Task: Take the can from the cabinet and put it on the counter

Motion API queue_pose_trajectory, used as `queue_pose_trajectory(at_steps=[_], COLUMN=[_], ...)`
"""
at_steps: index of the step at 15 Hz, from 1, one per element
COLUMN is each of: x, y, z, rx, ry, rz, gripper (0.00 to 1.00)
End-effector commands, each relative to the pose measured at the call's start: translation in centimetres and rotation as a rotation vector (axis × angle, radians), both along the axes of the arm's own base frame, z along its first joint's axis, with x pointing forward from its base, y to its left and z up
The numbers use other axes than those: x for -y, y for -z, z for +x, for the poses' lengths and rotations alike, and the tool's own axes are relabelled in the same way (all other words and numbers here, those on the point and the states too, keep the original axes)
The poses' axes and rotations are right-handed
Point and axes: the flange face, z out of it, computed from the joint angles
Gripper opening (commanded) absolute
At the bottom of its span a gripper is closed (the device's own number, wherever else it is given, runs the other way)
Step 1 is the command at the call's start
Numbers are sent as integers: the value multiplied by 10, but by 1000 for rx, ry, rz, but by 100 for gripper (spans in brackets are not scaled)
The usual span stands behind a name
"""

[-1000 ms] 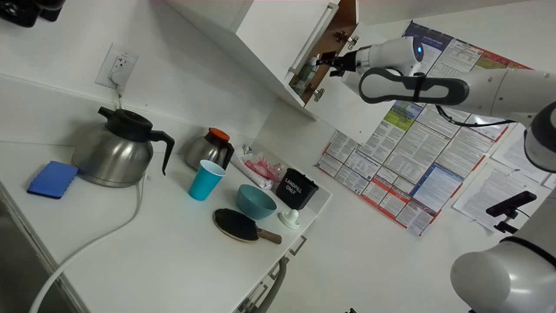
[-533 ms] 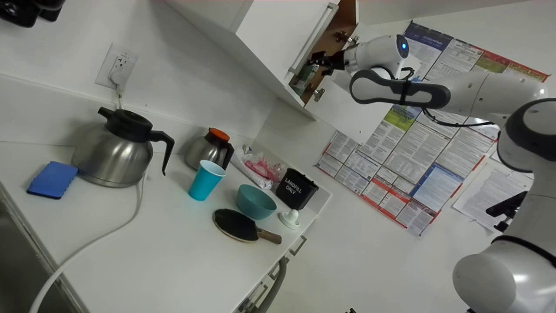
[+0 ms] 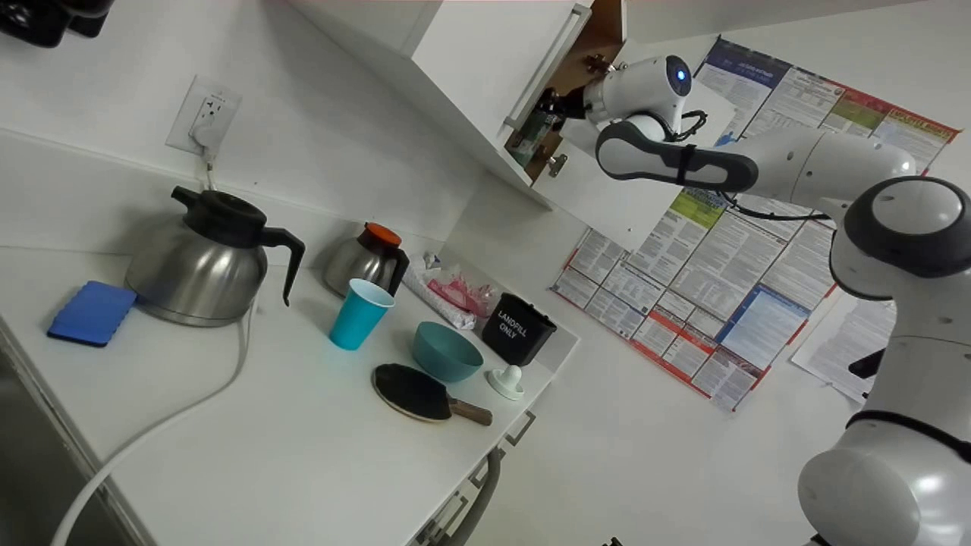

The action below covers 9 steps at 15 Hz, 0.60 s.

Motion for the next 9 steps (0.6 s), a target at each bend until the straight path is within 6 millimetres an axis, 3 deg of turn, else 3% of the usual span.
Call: queue_pose_trajectory(at_steps=[1, 9], x=[1, -1], y=[-7, -4], z=[13, 27], rx=[26, 47], ry=[52, 115], rz=[6, -5], gripper=[100, 100])
